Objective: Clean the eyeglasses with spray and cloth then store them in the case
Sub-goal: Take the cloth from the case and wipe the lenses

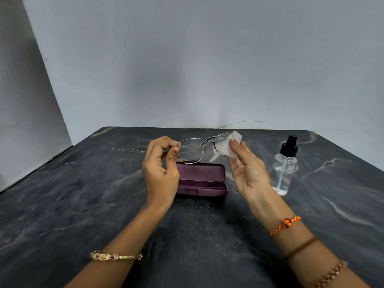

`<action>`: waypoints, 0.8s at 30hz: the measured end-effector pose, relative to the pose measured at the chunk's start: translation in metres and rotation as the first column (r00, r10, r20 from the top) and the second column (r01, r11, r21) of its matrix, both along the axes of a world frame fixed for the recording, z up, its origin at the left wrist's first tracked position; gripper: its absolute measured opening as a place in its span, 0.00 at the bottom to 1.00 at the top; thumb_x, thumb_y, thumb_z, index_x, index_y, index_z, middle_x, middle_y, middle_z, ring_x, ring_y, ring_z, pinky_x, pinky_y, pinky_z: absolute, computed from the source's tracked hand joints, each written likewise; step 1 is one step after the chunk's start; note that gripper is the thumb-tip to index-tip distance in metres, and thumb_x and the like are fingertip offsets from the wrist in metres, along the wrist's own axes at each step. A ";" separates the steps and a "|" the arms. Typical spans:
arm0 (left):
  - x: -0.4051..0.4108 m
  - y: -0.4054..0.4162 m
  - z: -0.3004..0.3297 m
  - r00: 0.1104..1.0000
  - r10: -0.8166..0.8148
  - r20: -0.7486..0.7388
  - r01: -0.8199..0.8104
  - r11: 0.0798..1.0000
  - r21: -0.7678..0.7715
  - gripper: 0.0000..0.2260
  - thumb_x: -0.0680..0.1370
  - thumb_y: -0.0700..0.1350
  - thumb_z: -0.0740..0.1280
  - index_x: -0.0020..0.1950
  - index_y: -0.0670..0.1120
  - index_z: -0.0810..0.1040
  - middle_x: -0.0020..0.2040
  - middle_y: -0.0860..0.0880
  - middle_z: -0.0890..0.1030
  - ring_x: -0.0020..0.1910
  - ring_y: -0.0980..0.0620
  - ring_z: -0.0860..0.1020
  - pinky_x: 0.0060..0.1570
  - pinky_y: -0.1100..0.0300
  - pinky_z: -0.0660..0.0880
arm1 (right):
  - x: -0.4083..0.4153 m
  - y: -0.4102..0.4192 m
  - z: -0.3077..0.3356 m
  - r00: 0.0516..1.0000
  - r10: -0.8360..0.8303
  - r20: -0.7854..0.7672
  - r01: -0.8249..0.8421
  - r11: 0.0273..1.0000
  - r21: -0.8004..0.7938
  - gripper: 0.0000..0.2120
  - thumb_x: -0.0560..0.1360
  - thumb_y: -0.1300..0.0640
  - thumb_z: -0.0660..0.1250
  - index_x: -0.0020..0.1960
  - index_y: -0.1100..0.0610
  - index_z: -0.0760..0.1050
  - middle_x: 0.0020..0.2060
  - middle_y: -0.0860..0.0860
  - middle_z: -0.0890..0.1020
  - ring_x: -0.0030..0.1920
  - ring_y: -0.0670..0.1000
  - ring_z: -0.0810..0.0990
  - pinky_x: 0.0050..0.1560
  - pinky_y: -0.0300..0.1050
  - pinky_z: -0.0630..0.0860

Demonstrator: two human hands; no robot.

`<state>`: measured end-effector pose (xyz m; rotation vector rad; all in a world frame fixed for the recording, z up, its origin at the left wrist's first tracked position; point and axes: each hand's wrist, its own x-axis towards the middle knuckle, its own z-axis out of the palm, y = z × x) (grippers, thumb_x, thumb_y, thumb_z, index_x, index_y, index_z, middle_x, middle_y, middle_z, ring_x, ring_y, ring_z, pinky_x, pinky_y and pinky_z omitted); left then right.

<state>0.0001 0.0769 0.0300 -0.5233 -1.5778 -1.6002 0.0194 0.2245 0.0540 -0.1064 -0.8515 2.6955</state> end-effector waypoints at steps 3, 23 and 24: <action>-0.001 -0.002 0.001 1.000 -0.004 0.009 0.004 1.000 0.005 0.06 0.75 0.37 0.61 0.45 0.46 0.74 0.43 0.53 0.74 0.43 0.61 0.74 0.46 0.71 0.72 | 0.002 0.000 0.000 0.996 0.093 0.004 -0.093 0.995 0.046 0.03 0.72 0.68 0.65 0.41 0.63 0.76 0.29 0.52 0.85 0.31 0.46 0.84 0.31 0.34 0.80; -0.002 -0.002 -0.002 0.996 -0.072 0.046 0.077 0.992 -0.098 0.05 0.73 0.38 0.61 0.44 0.46 0.75 0.43 0.53 0.74 0.42 0.62 0.73 0.43 0.67 0.73 | 0.001 0.005 0.003 0.974 0.222 -0.040 -0.222 0.975 0.026 0.03 0.70 0.65 0.65 0.44 0.63 0.75 0.32 0.54 0.85 0.35 0.50 0.85 0.42 0.48 0.81; -0.003 -0.003 -0.002 0.997 -0.070 0.045 0.074 0.993 -0.092 0.05 0.73 0.38 0.61 0.44 0.46 0.75 0.43 0.53 0.74 0.43 0.61 0.74 0.44 0.69 0.73 | 0.000 0.006 0.002 0.971 0.236 -0.032 -0.234 0.970 0.061 0.04 0.70 0.65 0.65 0.45 0.62 0.75 0.32 0.54 0.85 0.36 0.50 0.85 0.42 0.48 0.81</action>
